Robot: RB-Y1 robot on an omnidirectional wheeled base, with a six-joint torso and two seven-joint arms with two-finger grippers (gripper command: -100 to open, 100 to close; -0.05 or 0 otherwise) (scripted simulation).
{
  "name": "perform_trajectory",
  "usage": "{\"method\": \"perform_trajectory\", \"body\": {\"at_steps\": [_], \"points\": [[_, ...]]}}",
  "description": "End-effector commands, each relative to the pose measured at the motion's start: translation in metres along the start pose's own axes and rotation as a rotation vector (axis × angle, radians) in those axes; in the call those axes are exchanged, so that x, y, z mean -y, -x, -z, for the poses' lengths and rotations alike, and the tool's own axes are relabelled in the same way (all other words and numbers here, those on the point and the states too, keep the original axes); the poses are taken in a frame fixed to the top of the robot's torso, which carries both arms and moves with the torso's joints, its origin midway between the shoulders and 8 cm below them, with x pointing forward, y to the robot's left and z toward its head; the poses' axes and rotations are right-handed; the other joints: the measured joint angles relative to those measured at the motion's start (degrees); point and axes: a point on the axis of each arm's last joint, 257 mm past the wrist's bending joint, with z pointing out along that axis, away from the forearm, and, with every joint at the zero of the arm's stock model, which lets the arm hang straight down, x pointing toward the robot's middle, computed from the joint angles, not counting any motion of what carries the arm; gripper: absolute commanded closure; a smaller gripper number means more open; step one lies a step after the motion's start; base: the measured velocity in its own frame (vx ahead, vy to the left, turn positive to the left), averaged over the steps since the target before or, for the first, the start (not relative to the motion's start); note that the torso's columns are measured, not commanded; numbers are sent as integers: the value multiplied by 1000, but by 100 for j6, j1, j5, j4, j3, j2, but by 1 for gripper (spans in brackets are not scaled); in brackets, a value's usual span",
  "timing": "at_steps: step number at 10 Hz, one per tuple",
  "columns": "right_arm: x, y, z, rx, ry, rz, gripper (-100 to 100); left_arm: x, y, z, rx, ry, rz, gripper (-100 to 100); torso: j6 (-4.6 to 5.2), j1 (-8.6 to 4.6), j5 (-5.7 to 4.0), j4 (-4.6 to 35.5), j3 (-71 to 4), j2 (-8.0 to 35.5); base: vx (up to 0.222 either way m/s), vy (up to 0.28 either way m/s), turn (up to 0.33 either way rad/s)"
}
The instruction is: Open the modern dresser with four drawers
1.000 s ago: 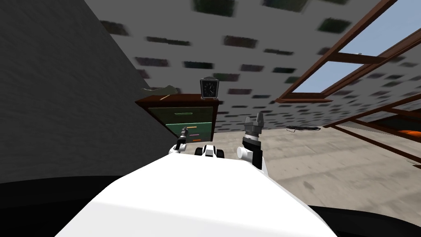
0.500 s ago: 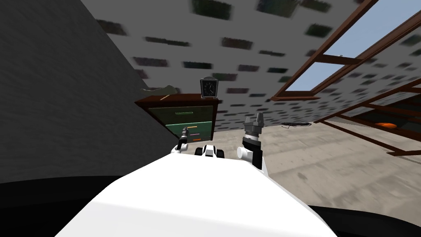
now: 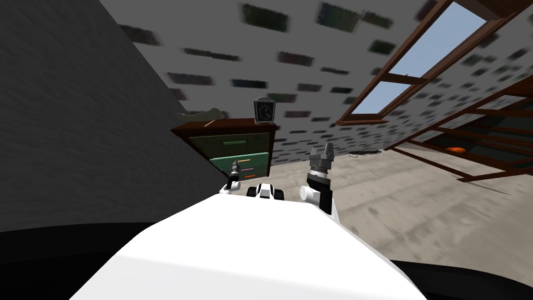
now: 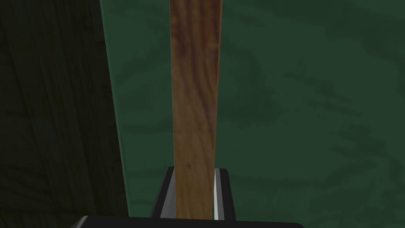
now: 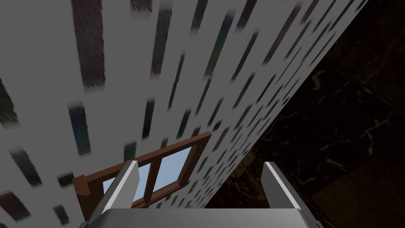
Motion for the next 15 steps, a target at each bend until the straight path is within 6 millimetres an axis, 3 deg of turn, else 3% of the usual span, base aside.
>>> {"method": "perform_trajectory", "body": {"at_steps": [1, 7, 11, 12, 15], "points": [[0, 0, 0, 0, 0, 0, 0, -2, -3, 1, 29, 8, -5, 100, -3, -2, -1, -2, -2, -3, -67, 53, -109], [0, 0, 0, 0, 0, 0, 0, 6, -4, -16, 18, 10, -10, 100, -13, -2, -7, 7, 14, 25, -109, -30, 16], [0, 0, 0, 0, 0, 0, 0, 5, -8, -13, 10, 12, -8, 100, 4, -13, -5, 6, 9, 17, -143, -46, 25], [0, 0, 0, 0, 0, 0, 0, 12, -11, -29, 0, 17, -4, -100, -3, 0, -5, 10, 15, 27, -144, -32, 55], [0, 0, 0, 0, 0, 0, 0, 21, -13, -46, -8, 17, -4, -100, 6, 2, 3, -14, -29, -45, -28, -28, 31]]}}
